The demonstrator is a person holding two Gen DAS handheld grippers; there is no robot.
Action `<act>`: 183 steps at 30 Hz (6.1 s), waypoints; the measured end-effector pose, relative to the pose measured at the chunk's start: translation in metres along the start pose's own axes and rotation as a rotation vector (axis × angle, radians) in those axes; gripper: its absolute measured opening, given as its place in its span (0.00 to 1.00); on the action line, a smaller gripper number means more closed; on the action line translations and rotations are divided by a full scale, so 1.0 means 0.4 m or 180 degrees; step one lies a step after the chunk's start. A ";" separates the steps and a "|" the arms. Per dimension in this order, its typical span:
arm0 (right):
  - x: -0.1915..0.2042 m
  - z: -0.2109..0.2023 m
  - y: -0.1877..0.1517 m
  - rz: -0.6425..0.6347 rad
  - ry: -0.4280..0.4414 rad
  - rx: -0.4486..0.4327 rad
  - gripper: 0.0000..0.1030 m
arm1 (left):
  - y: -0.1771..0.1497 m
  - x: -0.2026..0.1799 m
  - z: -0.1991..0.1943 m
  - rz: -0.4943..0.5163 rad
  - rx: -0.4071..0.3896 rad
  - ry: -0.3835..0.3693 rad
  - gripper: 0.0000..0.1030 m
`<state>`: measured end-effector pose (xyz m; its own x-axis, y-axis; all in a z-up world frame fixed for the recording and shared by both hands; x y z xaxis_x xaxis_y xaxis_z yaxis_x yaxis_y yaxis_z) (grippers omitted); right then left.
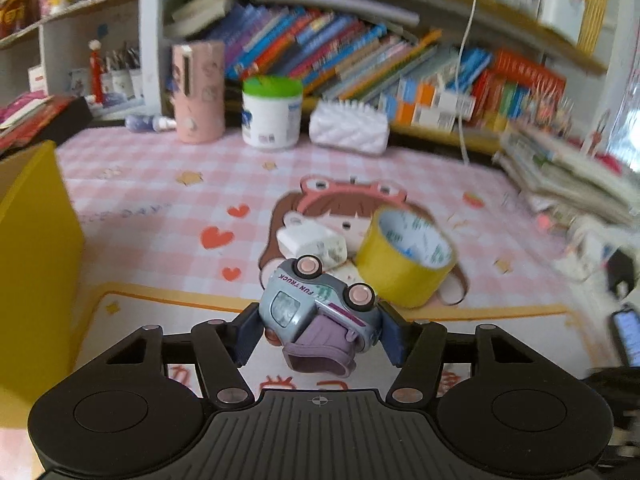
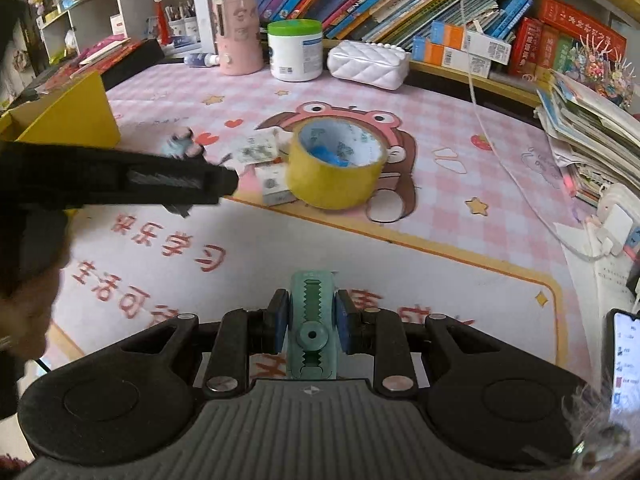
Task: Organize objects
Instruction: 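Carry the toy truck and mint-green toy with both grippers over the yellow box, then lower both toys into the box and open both grippers, then withdraw both open tools from the box toward the tape roll and charger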
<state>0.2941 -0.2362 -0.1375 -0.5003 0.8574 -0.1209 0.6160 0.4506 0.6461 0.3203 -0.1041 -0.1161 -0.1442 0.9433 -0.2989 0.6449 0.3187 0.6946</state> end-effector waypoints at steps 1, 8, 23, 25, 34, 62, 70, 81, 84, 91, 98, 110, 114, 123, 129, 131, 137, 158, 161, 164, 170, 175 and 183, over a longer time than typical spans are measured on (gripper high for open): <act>0.014 -0.002 0.006 0.0008 0.0018 -0.0002 0.23 | 0.004 0.007 -0.028 -0.0029 -0.0044 -0.0031 0.58; 0.149 -0.035 0.060 -0.0074 0.0181 -0.0079 0.23 | 0.005 0.123 -0.213 -0.0284 -0.0296 -0.0056 0.58; 0.580 -0.126 0.130 -0.0673 0.0611 -0.0205 0.23 | -0.055 0.474 -0.472 -0.0783 -0.0528 0.0353 0.58; 0.625 -0.135 0.116 -0.0695 0.0630 -0.0175 0.23 | -0.068 0.502 -0.498 -0.0788 -0.0539 0.0358 0.58; 0.748 -0.173 0.083 -0.0670 0.0622 -0.0210 0.23 | -0.105 0.580 -0.572 -0.0715 -0.0548 0.0322 0.58; 0.816 -0.236 0.170 -0.0572 0.0312 -0.0620 0.23 | -0.031 0.656 -0.658 -0.0628 -0.0856 0.0156 0.58; 0.769 -0.215 0.333 -0.0572 0.0279 -0.0972 0.23 | 0.085 0.631 -0.622 -0.0517 -0.1067 0.0160 0.58; 0.737 -0.078 0.462 -0.0853 0.0364 -0.0971 0.23 | 0.163 0.654 -0.494 -0.0598 -0.1009 0.0402 0.58; 0.738 -0.036 0.475 -0.0969 0.0392 -0.0930 0.23 | 0.171 0.661 -0.455 -0.0627 -0.0946 0.0477 0.58; 0.740 0.052 0.506 -0.1270 0.0418 -0.0863 0.23 | 0.174 0.687 -0.372 -0.0720 -0.0784 0.0632 0.58; 0.740 0.111 0.519 -0.1483 0.0478 -0.0762 0.23 | 0.180 0.706 -0.318 -0.0758 -0.0677 0.0749 0.58; 0.762 0.183 0.519 -0.1812 0.0652 -0.0502 0.23 | 0.186 0.728 -0.244 -0.0843 -0.0462 0.0901 0.58; 0.773 0.198 0.513 -0.1914 0.0721 -0.0453 0.23 | 0.178 0.733 -0.222 -0.0874 -0.0373 0.0933 0.58; 0.785 0.204 0.514 -0.1968 0.0806 -0.0438 0.23 | 0.169 0.749 -0.213 -0.1024 -0.0370 0.0976 0.59; 0.766 0.166 0.527 -0.1770 0.0744 -0.0653 0.42 | 0.193 0.716 -0.275 -0.1002 -0.0691 0.0823 0.70; 0.758 0.136 0.534 -0.1677 0.0707 -0.0786 0.45 | 0.206 0.702 -0.306 -0.0970 -0.0824 0.0751 0.74; 0.720 0.039 0.536 -0.1361 0.0509 -0.1047 0.55 | 0.214 0.668 -0.403 -0.0933 -0.1152 0.0637 0.81; 0.712 -0.139 0.298 -0.0667 0.0260 -0.0765 0.72 | 0.014 0.621 -0.545 -0.0700 -0.0958 0.0641 0.86; 0.726 -0.158 0.252 -0.0688 0.0232 -0.0706 0.76 | -0.025 0.612 -0.562 -0.0654 -0.0896 0.0643 0.88; 0.739 -0.185 0.206 -0.0708 0.0179 -0.0697 0.79 | -0.061 0.604 -0.574 -0.0619 -0.0829 0.0637 0.91; 0.748 -0.219 0.129 -0.0658 0.0072 -0.0626 0.84 | -0.114 0.586 -0.594 -0.0517 -0.0730 0.0601 0.91; 0.743 -0.238 0.085 -0.0565 0.0010 -0.0572 0.86 | -0.145 0.572 -0.607 -0.0473 -0.0661 0.0551 0.91; 0.726 -0.262 0.035 -0.0464 -0.0089 -0.0502 0.86 | -0.182 0.544 -0.615 -0.0417 -0.0569 0.0433 0.91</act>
<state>0.0936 -0.0067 -0.0846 -0.5588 0.7935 -0.2411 0.4345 0.5278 0.7298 0.0574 0.1010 -0.0706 -0.3252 0.8929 -0.3116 0.4730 0.4388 0.7640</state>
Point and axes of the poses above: each gripper's, at about its wrist camera, not at the fingertips, and z roughly the way its jaws point, x to its left, y to its top, the point moved 9 cm from there along z, roughly the way its jaws point, and after that the axes turned 14 degrees about -z, right-handed, at the moved point
